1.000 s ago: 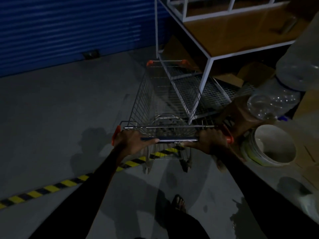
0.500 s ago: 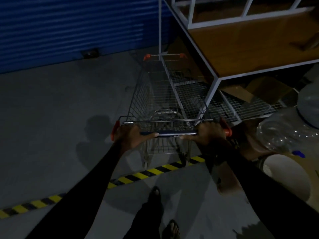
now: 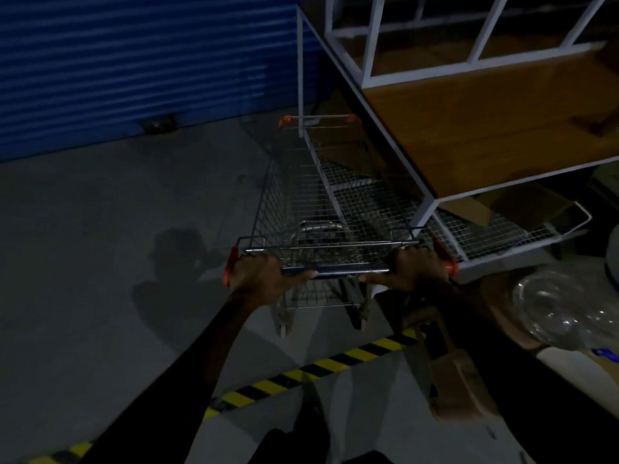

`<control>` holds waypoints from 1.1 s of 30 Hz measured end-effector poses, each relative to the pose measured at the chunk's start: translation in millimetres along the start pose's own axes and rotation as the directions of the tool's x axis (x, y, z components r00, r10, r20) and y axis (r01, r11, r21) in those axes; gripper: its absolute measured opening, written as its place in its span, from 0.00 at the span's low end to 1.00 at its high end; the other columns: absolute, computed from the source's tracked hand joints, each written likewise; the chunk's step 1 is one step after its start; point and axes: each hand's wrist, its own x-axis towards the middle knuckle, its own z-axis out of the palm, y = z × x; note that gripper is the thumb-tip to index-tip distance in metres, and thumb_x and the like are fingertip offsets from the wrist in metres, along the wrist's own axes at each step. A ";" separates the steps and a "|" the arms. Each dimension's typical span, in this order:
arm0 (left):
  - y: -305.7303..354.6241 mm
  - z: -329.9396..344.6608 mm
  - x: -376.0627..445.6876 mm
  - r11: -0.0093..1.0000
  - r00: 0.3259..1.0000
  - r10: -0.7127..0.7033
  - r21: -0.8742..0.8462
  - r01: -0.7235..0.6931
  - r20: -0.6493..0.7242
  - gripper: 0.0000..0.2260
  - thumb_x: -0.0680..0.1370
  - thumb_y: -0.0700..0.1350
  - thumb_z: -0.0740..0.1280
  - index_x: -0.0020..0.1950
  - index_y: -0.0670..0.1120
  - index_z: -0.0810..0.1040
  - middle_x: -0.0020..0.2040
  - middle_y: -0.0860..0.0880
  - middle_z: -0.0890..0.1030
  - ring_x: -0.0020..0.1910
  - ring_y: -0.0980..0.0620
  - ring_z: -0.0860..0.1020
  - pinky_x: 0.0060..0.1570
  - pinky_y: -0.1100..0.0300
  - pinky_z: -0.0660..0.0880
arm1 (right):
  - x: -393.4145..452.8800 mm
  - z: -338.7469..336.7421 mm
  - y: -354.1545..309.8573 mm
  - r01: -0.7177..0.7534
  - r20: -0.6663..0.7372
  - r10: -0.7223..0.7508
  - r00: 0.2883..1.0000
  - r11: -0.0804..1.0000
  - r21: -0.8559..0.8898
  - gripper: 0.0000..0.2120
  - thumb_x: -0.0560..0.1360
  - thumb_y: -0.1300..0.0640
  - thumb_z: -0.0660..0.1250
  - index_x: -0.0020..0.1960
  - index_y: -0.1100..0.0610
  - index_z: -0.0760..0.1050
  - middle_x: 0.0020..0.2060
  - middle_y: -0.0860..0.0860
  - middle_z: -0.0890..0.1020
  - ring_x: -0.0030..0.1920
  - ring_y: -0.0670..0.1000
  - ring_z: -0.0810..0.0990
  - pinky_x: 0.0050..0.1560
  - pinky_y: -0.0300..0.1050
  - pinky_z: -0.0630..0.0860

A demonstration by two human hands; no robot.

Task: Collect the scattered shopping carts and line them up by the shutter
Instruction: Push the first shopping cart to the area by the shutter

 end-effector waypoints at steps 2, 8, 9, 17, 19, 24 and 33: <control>1.6 -6.5 7.3 0.999 1.000 0.011 0.042 -0.011 -0.001 0.54 0.60 0.90 0.38 0.46 0.50 0.84 0.49 0.47 0.87 0.57 0.47 0.84 0.79 0.38 0.56 | 10.2 -0.1 2.8 0.021 -0.023 -0.021 1.000 1.000 -0.003 0.39 0.66 0.14 0.52 0.27 0.51 0.60 0.21 0.48 0.66 0.23 0.48 0.67 0.29 0.43 0.61; 4.9 -17.0 22.1 1.000 1.000 -0.002 0.002 0.002 0.015 0.53 0.62 0.90 0.42 0.49 0.51 0.86 0.53 0.47 0.87 0.60 0.47 0.83 0.77 0.41 0.60 | 27.3 7.5 12.2 0.023 -0.076 -0.020 0.997 0.999 0.038 0.43 0.62 0.10 0.38 0.27 0.50 0.61 0.22 0.47 0.65 0.23 0.46 0.64 0.30 0.42 0.60; 5.4 -16.9 23.2 1.000 1.000 -0.007 -0.023 0.007 0.013 0.50 0.62 0.91 0.43 0.45 0.51 0.84 0.52 0.46 0.87 0.58 0.45 0.84 0.74 0.43 0.67 | 28.4 6.2 12.1 0.020 -0.069 -0.017 0.997 0.999 0.039 0.44 0.60 0.10 0.37 0.28 0.50 0.63 0.23 0.46 0.66 0.24 0.46 0.65 0.31 0.42 0.61; 14.6 -13.0 16.0 0.999 0.988 0.014 -0.048 -0.022 -0.155 0.40 0.69 0.86 0.50 0.53 0.58 0.87 0.50 0.52 0.88 0.54 0.50 0.85 0.56 0.55 0.77 | 28.3 5.5 13.1 0.033 -0.075 -0.026 0.997 0.994 0.106 0.41 0.62 0.10 0.36 0.31 0.47 0.63 0.25 0.44 0.65 0.26 0.45 0.65 0.34 0.44 0.63; 19.9 -8.0 11.0 0.997 0.968 0.006 -0.072 -0.025 -0.249 0.37 0.70 0.84 0.53 0.51 0.58 0.87 0.46 0.52 0.88 0.51 0.50 0.86 0.57 0.55 0.75 | 28.0 11.0 15.8 0.054 -0.106 -0.043 0.993 0.993 0.105 0.39 0.66 0.12 0.41 0.32 0.47 0.64 0.26 0.45 0.68 0.29 0.49 0.72 0.35 0.44 0.68; 27.5 7.4 -0.6 0.959 0.922 0.020 -0.254 -0.127 -0.387 0.28 0.77 0.75 0.62 0.52 0.52 0.85 0.47 0.49 0.86 0.50 0.46 0.84 0.49 0.56 0.75 | 21.4 31.8 17.3 0.109 -0.286 -0.069 0.956 0.986 0.125 0.39 0.73 0.17 0.51 0.43 0.50 0.82 0.38 0.51 0.83 0.41 0.56 0.84 0.42 0.48 0.76; 65.2 48.0 -108.8 0.900 0.904 -0.172 -0.435 -0.017 -0.391 0.23 0.80 0.57 0.66 0.70 0.45 0.79 0.72 0.42 0.77 0.67 0.39 0.77 0.63 0.43 0.77 | -62.8 52.2 -18.8 0.212 -0.592 -0.014 0.806 0.940 0.267 0.15 0.80 0.49 0.68 0.60 0.57 0.82 0.60 0.59 0.81 0.61 0.64 0.79 0.60 0.60 0.69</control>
